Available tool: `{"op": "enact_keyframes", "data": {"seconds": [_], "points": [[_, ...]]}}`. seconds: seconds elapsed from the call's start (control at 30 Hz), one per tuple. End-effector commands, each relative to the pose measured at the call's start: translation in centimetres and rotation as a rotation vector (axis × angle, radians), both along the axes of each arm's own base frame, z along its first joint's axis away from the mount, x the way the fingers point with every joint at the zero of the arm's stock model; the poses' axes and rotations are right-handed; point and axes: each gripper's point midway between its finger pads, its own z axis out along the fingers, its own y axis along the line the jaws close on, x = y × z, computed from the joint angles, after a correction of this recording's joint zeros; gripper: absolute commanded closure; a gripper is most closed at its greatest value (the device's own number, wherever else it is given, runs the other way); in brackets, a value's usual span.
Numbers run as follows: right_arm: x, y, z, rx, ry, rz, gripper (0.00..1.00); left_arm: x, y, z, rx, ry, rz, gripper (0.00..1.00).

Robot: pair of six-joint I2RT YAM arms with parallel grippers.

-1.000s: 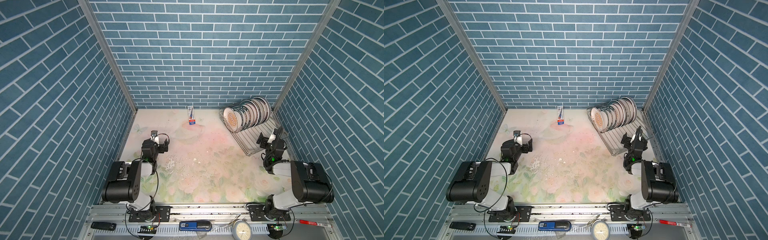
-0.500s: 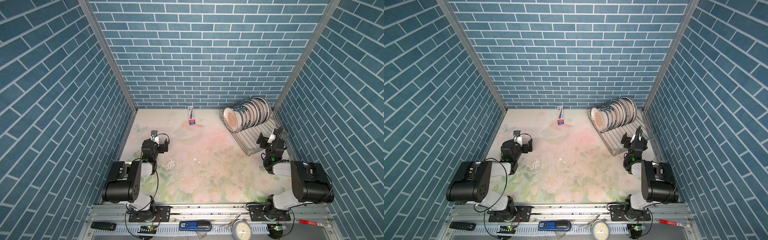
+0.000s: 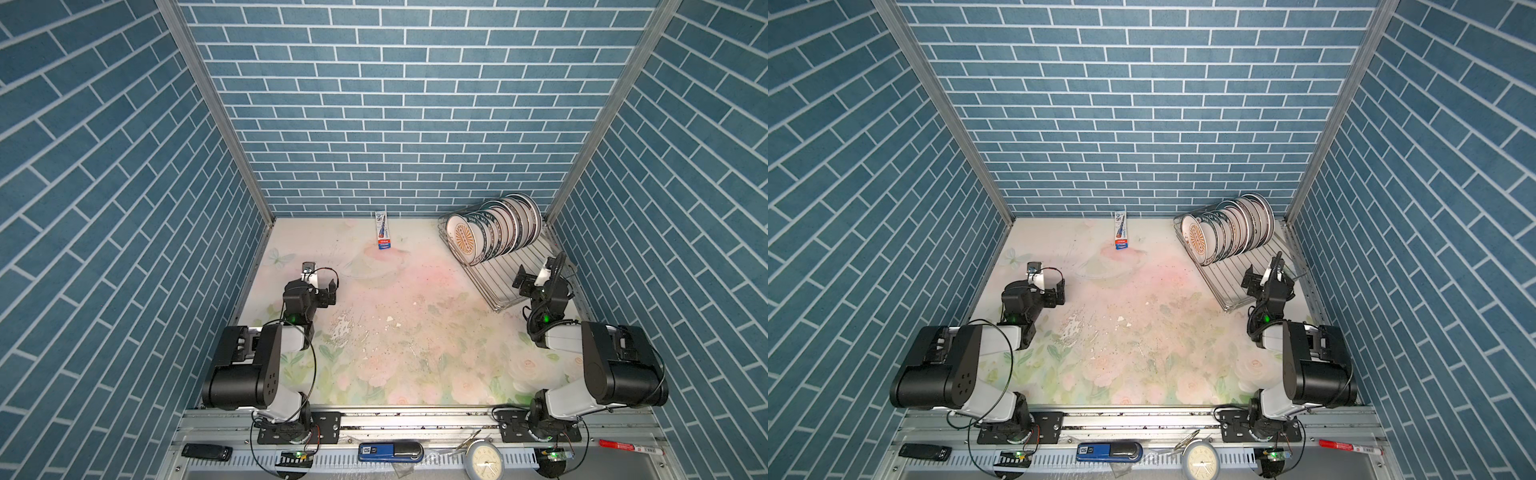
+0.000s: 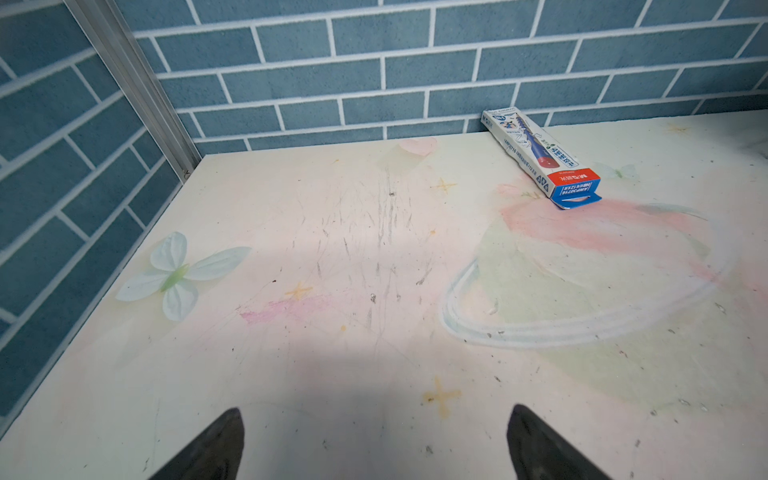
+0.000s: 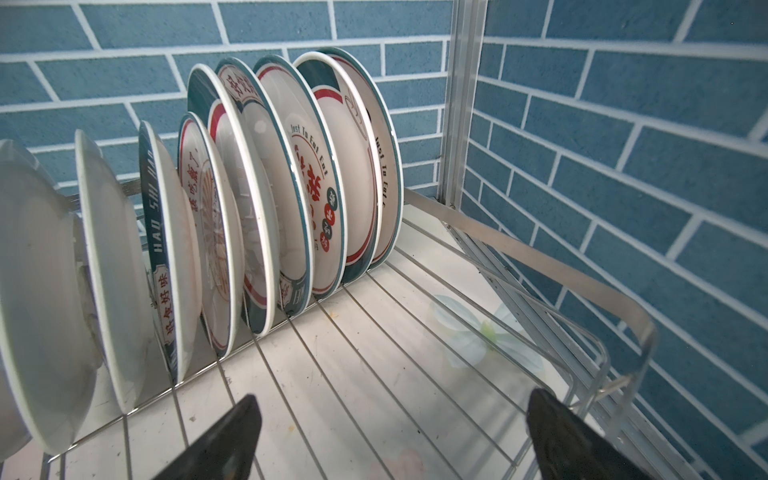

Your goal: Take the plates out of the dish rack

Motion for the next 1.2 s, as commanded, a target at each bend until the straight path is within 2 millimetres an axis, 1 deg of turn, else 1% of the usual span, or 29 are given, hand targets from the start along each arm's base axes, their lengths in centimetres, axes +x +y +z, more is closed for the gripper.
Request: {"op": "enact_keyframes", "data": {"seconds": [0.0, 0.13, 0.3, 0.37, 0.47, 0.53, 0.6, 0.7, 0.77, 0.8, 0.87, 0.9, 0.97, 1.1, 1.17], "points": [[-1.2, 1.0, -4.3, -0.029, 0.181, 0.056, 0.01, 0.1, 0.0, 0.7, 0.010, -0.006, 0.003, 0.01], [-1.5, 0.8, -3.5, -0.029, 0.178, 0.047, 0.01, 0.0, 0.1, 1.3, 0.010, 0.002, 0.011, 0.01], [-2.3, 0.0, -1.8, -0.003, 0.202, -0.010, 0.01, -0.5, 0.6, 2.6, -0.018, 0.077, 0.055, 0.01], [-2.5, 0.2, -0.8, 0.026, 0.212, -0.006, 0.01, -0.8, 0.6, 3.1, -0.051, 0.129, 0.073, 0.01], [-3.2, 0.1, 0.6, 0.107, 0.250, -0.043, 0.01, -1.0, 0.1, 3.5, -0.087, 0.215, 0.069, 0.01], [-3.9, 0.2, 1.3, 0.147, 0.278, -0.053, 0.01, -1.0, -0.4, 3.7, -0.107, 0.226, 0.052, 0.01], [-4.6, 0.7, 2.0, 0.187, 0.297, -0.038, 0.01, -1.2, -0.9, 3.8, -0.133, 0.218, 0.033, 0.01], [-6.0, 1.5, 2.6, 0.257, 0.308, -0.019, 0.01, -1.8, -0.5, 4.4, -0.158, 0.198, 0.080, 0.01], [-6.9, 1.7, 2.8, 0.302, 0.321, -0.029, 0.01, -2.4, 0.1, 4.6, -0.201, 0.205, 0.142, 0.01], [-7.5, 1.7, 3.0, 0.326, 0.338, -0.040, 0.01, -2.6, 0.1, 4.9, -0.224, 0.220, 0.155, 0.01], [-8.4, 2.2, 3.2, 0.372, 0.378, -0.039, 0.01, -2.9, -0.5, 5.3, -0.264, 0.261, 0.145, 0.01], [-8.7, 2.4, 3.4, 0.391, 0.394, -0.037, 0.01, -3.3, -0.7, 5.0, -0.280, 0.287, 0.142, 0.01], [-9.5, 2.7, 3.6, 0.424, 0.432, -0.041, 0.01, -3.3, -1.4, 5.7, -0.310, 0.307, 0.122, 0.01], [-10.7, 1.8, 4.5, 0.443, 0.482, -0.128, 0.01, -4.4, -2.1, 6.2, -0.341, 0.343, 0.115, 0.01], [-10.8, 1.5, 4.8, 0.445, 0.524, -0.158, 0.01, -5.1, -2.4, 6.4, -0.362, 0.361, 0.115, 0.01]]}}
